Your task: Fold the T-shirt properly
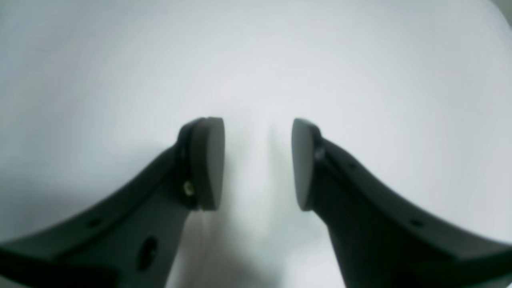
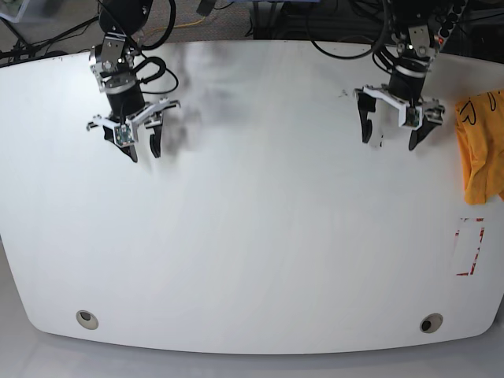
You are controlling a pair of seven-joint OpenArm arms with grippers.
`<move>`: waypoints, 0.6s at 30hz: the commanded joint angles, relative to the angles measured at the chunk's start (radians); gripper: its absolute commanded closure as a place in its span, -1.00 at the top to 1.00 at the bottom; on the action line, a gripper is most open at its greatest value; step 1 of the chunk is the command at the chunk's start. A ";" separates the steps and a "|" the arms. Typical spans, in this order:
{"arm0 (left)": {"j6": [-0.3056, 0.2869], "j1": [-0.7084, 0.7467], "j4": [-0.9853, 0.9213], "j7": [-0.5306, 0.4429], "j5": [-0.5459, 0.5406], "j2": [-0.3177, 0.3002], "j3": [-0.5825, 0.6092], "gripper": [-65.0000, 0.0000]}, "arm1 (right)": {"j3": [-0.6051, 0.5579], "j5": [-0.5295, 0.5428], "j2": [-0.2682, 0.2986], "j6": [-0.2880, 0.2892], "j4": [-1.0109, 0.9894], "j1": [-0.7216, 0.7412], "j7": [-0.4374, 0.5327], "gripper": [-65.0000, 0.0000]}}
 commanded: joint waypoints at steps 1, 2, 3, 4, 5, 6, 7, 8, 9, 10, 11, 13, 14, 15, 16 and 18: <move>0.013 0.076 0.092 -0.040 -0.018 0.043 -0.002 0.70 | 0.006 0.052 -0.005 0.010 0.045 -0.053 0.029 -0.22; 0.013 0.105 0.110 -0.040 -0.018 0.057 -0.001 0.70 | 0.006 0.083 -0.005 0.010 0.053 -0.081 0.029 -0.22; 0.013 0.133 0.128 -0.040 -0.018 0.072 -0.001 0.70 | 0.006 0.115 -0.002 0.010 0.062 -0.108 0.029 -0.22; 0.013 0.172 0.151 -0.040 -0.018 0.094 -0.001 0.70 | 0.006 0.161 0.001 0.010 0.082 -0.148 0.029 -0.22; 0.013 0.202 0.168 -0.040 -0.018 0.107 -0.001 0.70 | 0.006 0.190 0.011 0.010 0.096 -0.181 0.029 -0.21; 0.013 0.240 0.184 -0.040 -0.018 0.121 -0.001 0.70 | 0.006 0.213 0.025 0.010 0.111 -0.221 0.029 -0.20; 0.013 0.272 0.196 -0.040 -0.018 0.130 -0.001 0.70 | 0.003 0.229 0.035 0.009 0.122 -0.256 0.029 -0.20; 0.013 0.307 0.205 -0.040 -0.020 0.132 -0.001 0.70 | 0.005 0.247 0.038 0.007 0.130 -0.290 0.029 -0.20; 0.013 0.330 0.210 -0.040 -0.021 0.132 0.001 0.70 | 0.006 0.256 0.040 0.007 0.134 -0.311 0.029 -0.20; 0.013 0.353 0.213 -0.040 -0.026 0.132 0.004 0.70 | 0.006 0.267 0.043 0.009 0.134 -0.334 0.029 -0.20; 0.014 0.387 0.216 -0.039 -0.040 0.132 0.012 0.70 | 0.006 0.281 0.044 0.010 0.136 -0.365 0.030 -0.20; 0.014 0.452 0.217 -0.039 -0.081 0.132 0.021 0.70 | 0.006 0.305 0.049 0.014 0.136 -0.429 0.030 -0.21; 0.013 0.476 0.217 -0.039 -0.100 0.132 0.021 0.70 | 0.006 0.316 0.060 0.014 0.136 -0.454 0.030 -0.21; 0.013 0.499 0.216 -0.037 -0.120 0.132 0.021 0.70 | 0.006 0.328 0.074 0.014 0.136 -0.484 0.030 -0.21; 0.013 0.530 0.214 -0.037 -0.138 0.132 0.021 0.70 | 0.001 0.345 0.086 0.014 0.134 -0.520 0.030 -0.21; 0.013 0.576 0.214 -0.037 -0.156 0.132 0.021 0.70 | 0.000 0.359 0.095 0.014 0.133 -0.572 0.030 -0.21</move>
